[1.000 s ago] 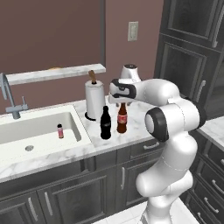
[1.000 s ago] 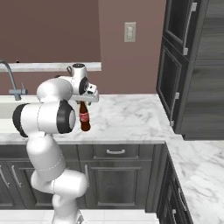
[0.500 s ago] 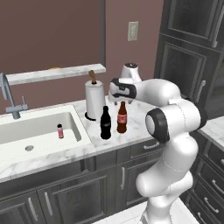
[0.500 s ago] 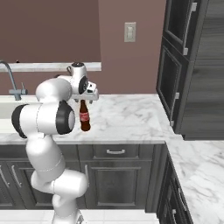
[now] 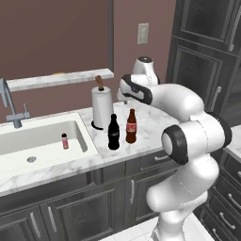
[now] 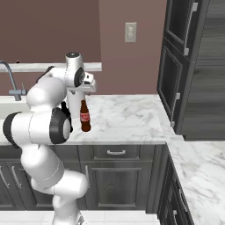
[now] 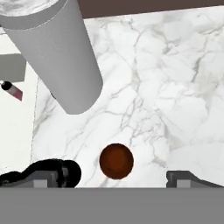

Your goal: Place the large bottle from the dining counter next to the other large bottle outside the sink, and place the small bottle from the dining counter next to the other small bottle inside the sink.

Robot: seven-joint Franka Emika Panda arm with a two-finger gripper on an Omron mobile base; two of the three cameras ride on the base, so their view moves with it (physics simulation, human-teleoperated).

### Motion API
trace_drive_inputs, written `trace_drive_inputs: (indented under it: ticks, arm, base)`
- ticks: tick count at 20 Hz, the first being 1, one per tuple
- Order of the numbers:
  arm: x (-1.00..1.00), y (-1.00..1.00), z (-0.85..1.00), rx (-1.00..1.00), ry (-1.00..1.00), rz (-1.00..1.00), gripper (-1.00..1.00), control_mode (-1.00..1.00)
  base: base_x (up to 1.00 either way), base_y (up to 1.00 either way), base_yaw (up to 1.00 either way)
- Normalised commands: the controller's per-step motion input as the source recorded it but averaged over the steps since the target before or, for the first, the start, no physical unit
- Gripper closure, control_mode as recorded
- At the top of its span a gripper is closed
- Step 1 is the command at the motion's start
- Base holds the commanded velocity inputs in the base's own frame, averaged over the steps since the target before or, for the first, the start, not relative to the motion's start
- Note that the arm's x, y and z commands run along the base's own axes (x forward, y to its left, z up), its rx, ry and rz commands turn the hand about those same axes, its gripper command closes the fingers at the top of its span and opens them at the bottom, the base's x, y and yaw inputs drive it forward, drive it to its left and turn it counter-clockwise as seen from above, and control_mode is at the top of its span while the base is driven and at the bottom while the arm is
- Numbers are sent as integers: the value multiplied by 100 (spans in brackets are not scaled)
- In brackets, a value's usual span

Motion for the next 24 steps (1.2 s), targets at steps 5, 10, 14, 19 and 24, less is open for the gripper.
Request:
trace_drive_inputs:
  ticks: [5,10,14,19,24]
  arm:
    - [-52,0,47,0,0,4,-100,-100]
    - [-72,0,25,0,0,3,-100,-100]
    - [-86,0,1,0,0,4,-100,-100]
    - [-87,0,-3,0,0,4,-100,-100]
    - [-90,0,-7,0,0,1,-100,-100]
  base:
    - [0,0,0]
    - [0,0,0]
    - [0,0,0]
    - [0,0,0]
    - [0,0,0]
